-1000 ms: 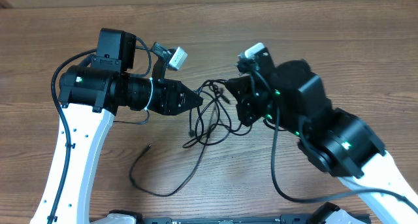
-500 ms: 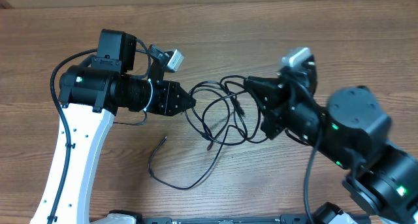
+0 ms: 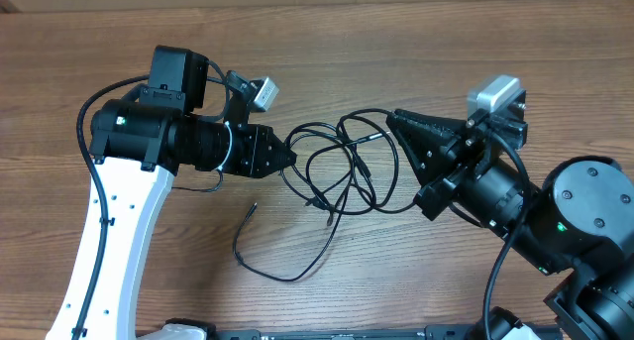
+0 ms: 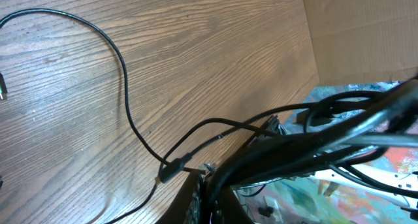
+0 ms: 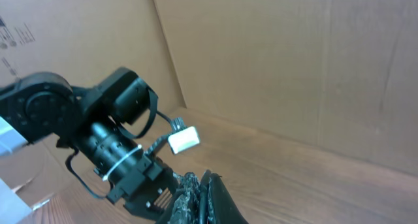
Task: Untangle cables
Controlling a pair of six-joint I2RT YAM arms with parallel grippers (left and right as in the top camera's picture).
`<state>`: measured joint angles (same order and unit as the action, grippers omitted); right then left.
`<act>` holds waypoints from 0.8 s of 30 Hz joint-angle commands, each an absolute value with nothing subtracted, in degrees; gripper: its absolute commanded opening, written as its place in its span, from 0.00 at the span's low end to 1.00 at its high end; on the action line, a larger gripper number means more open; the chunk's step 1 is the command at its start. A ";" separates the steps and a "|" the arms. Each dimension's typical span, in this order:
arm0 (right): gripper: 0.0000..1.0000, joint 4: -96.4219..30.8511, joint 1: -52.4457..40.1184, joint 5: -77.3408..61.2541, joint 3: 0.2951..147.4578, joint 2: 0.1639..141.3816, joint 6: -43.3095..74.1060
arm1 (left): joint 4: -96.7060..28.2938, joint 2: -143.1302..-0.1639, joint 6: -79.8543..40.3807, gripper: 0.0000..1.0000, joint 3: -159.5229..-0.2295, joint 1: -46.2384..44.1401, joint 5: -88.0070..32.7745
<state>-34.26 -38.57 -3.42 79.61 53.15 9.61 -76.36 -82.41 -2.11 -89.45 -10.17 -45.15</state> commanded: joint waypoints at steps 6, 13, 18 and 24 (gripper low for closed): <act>0.04 -27.16 -38.41 -2.61 80.86 51.92 10.72 | -77.97 -82.50 4.89 0.09 -90.00 -14.74 -42.63; 0.04 -23.70 -38.41 -2.61 80.86 51.92 12.05 | -76.55 -82.52 3.57 0.04 -88.79 -18.98 -33.85; 0.04 -22.33 -38.41 -2.61 80.86 51.92 12.23 | -75.35 -82.52 3.11 0.05 -86.91 -19.05 -32.77; 0.04 -19.68 -38.39 -2.59 80.86 51.92 12.25 | -71.79 -82.52 2.52 0.05 -81.91 -19.05 -30.87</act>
